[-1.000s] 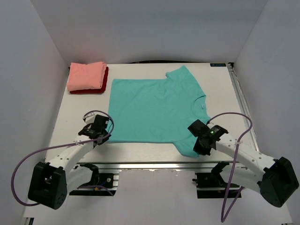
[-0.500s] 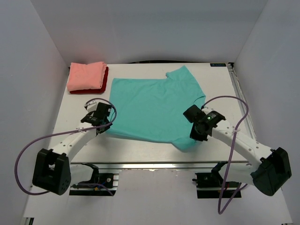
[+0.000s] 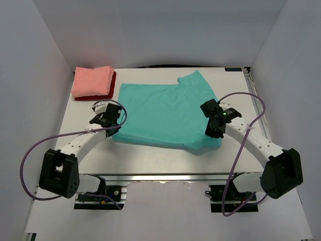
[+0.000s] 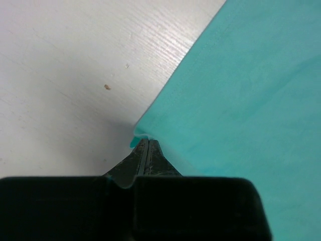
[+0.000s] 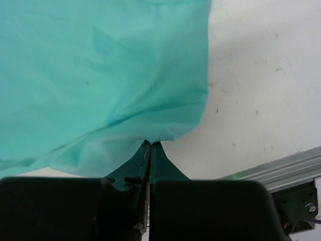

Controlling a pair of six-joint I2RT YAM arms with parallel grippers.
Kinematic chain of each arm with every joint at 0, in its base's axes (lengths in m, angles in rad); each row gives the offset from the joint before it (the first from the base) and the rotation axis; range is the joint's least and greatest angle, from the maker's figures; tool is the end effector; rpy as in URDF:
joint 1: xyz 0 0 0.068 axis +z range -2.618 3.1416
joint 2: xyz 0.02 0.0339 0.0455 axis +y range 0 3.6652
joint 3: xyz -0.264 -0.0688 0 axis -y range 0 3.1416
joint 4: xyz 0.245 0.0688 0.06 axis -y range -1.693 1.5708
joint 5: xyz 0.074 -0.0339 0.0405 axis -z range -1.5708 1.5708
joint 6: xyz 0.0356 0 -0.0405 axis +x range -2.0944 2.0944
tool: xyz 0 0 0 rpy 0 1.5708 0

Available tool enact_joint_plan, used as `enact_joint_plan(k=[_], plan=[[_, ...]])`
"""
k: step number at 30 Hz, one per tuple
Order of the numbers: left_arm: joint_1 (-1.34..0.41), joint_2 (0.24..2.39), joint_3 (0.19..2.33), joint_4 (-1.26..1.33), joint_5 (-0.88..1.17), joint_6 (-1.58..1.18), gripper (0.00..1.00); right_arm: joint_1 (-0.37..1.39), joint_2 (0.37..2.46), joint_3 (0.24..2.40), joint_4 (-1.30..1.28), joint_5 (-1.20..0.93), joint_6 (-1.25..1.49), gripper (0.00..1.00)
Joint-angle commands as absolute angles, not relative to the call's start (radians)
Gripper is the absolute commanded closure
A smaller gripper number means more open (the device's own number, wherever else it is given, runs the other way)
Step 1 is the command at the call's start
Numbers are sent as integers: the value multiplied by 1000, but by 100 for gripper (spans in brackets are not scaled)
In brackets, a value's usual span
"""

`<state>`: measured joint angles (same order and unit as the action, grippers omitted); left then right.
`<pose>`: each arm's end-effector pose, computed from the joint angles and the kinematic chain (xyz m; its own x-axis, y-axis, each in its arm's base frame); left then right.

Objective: Fold and stack the t-shirts
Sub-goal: Fold the flattened tshirt in 1/3 of the way

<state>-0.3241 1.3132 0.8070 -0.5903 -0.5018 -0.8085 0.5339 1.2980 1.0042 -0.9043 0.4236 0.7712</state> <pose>0.2369 -0.0615 0.2089 -0.6337 -0.4560 -0.6249 -0.5609 0.8271 -0.0348 0.2136 0.1093 0.2551 -0.8084 0.2602 -0.5279 0.3185 0.9477 -0.0207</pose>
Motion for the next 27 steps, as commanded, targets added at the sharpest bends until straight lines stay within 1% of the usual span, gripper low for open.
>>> enact_joint_plan(k=[1, 11, 19, 27], plan=[[-322, 1322, 868, -571, -563, -795, 100, 508, 1331, 1077, -848, 439, 693, 100], [-299, 1428, 943, -534, -564, -765, 100, 466, 1462, 1215, -813, 436, 614, 100], [-275, 1512, 1009, -511, -568, -739, 100, 425, 1537, 1270, -787, 426, 580, 100], [-233, 1542, 1022, -477, -546, -723, 100, 413, 1608, 1347, -770, 426, 551, 100]])
